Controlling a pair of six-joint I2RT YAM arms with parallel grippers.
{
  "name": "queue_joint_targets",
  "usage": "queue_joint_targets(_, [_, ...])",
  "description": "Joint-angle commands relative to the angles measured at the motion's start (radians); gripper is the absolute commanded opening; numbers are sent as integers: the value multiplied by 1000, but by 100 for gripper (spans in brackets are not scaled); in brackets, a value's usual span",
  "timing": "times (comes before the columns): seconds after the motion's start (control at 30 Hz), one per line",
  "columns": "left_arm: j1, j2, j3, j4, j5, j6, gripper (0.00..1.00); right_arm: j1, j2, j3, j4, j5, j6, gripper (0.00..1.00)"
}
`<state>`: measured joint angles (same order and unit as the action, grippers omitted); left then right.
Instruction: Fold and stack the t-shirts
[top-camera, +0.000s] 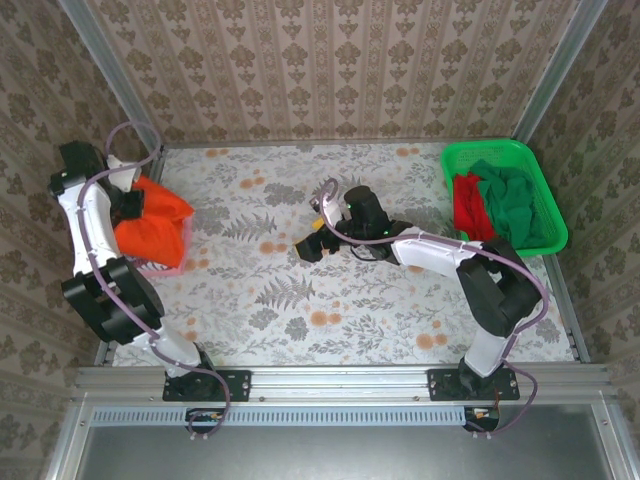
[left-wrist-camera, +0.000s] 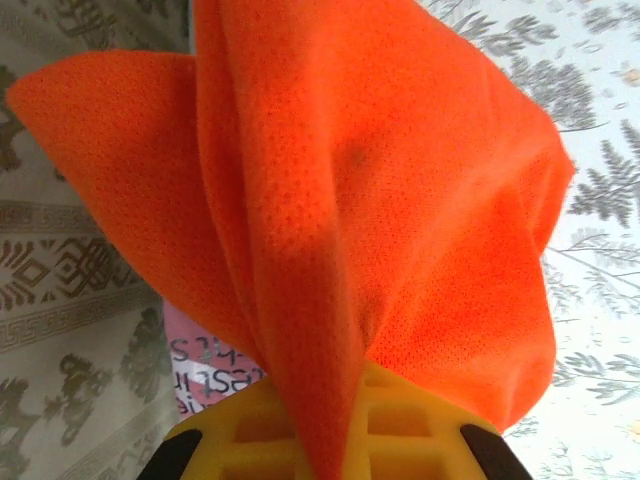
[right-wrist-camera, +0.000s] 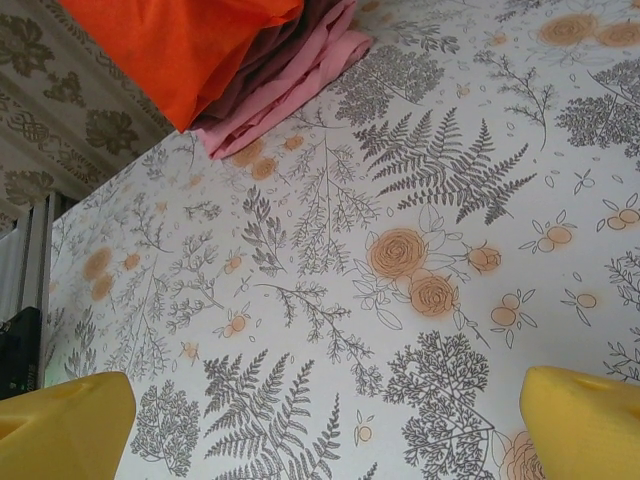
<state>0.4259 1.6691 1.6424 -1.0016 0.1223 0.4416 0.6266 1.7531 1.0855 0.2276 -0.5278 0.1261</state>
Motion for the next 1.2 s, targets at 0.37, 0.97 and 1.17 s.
queue_joint_targets(0.37, [16, 129, -91, 180, -202, -41, 0, 5, 23, 14, -12, 23, 3, 100])
queue_joint_targets(0.97, [-29, 159, -111, 257, -302, -171, 100, 5, 48, 10, 27, 6, 54, 100])
queue_joint_targets(1.17, [-64, 33, -171, 346, -371, -266, 100, 5, 45, -19, 60, 2, 82, 100])
